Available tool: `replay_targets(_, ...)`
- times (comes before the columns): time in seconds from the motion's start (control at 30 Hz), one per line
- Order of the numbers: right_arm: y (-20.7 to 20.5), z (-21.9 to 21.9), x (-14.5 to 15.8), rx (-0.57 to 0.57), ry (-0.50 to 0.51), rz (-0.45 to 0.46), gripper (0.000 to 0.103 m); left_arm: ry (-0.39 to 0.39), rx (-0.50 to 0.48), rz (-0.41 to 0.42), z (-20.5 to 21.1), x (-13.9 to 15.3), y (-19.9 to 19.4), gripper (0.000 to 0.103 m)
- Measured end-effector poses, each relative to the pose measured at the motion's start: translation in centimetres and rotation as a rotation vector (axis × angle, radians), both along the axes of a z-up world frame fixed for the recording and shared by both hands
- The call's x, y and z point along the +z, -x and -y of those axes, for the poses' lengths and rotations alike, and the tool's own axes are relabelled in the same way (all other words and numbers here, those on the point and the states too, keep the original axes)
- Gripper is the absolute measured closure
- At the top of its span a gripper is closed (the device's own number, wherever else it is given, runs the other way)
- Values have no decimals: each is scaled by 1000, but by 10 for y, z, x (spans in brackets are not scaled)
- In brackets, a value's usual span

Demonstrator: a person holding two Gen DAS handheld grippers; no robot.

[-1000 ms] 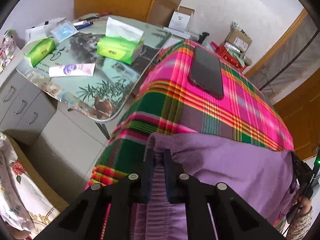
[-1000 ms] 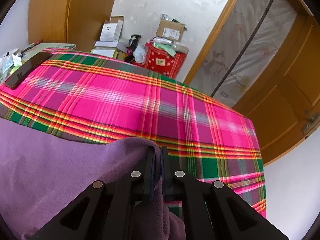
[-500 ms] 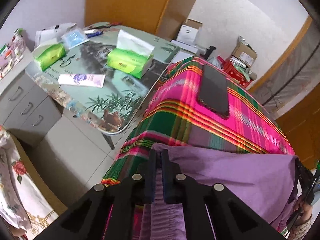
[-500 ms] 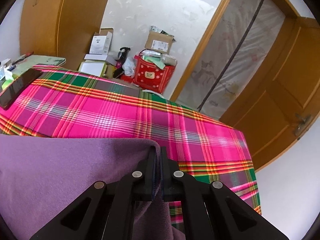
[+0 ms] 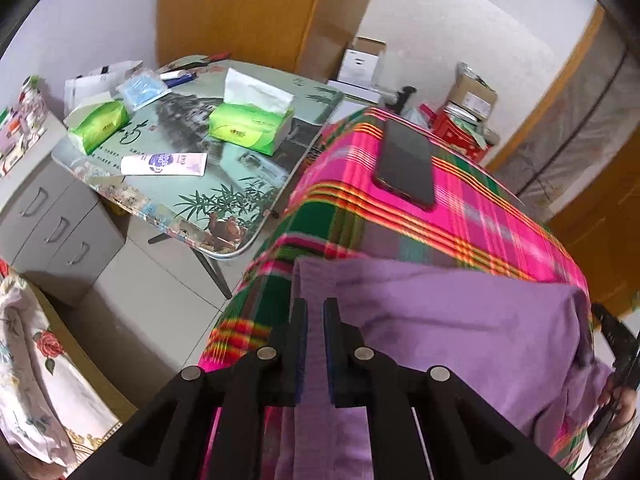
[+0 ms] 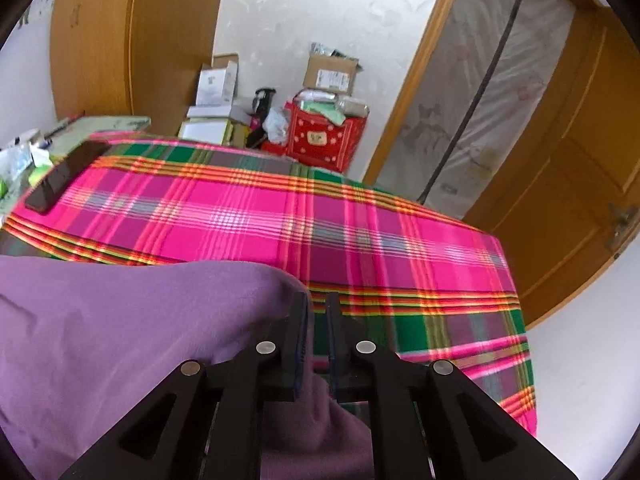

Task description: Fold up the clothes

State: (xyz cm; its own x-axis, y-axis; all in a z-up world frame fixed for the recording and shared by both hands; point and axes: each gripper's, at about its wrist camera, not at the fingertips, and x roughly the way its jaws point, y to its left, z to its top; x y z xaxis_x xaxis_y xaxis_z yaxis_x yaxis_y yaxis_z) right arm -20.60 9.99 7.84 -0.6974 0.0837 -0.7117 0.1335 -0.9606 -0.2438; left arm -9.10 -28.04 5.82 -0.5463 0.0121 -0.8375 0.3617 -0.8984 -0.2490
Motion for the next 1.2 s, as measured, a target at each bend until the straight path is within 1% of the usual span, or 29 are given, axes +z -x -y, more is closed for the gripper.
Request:
replay_targets(0.1, -19, -10, 10, 16, 40, -27, 93, -12, -25, -16, -4, 6, -17, 92)
replay_targets(0.2, -45, -26, 19, 26, 76, -54, 92, -2, -59, -37, -14, 12, -31, 91)
replay_targets(0.27, -62, -38, 21, 31, 98, -65, 92, 12, -124, -51, -33, 17, -41, 89)
replay_targets(0.4, -95, -66, 16, 19, 127, -60, 85, -47, -258, -52, -73, 17, -48, 87)
replay_targets(0.47, -110, -83, 10, -8, 142, -55, 83, -55, -333, -43, -98, 15, -48, 86)
replay_targets(0.53, -124, -104, 1, -47, 183, -45, 82, -59, -404, -35, -124, 12, -48, 86)
replay_targets(0.63, -138, -131, -9, -95, 242, -25, 81, -108, -495, -6, -159, 3, -46, 84)
replay_targets(0.7, -144, -146, -14, -127, 260, -21, 80, -131, -543, 15, -180, -3, -44, 84)
replay_targets(0.73, -147, -153, -17, -145, 268, -24, 76, -137, -564, 19, -189, -5, -43, 84)
replay_targets(0.8, -150, -156, -20, -147, 285, -24, 73, -148, -585, 23, -204, -8, -42, 84)
replay_targets(1.0, -160, -165, -30, -155, 334, -24, 72, -195, -628, 62, -228, -23, -38, 80)
replay_targets(1.2, -169, -175, -40, -163, 383, -24, 72, -237, -618, 85, -242, -33, -35, 80)
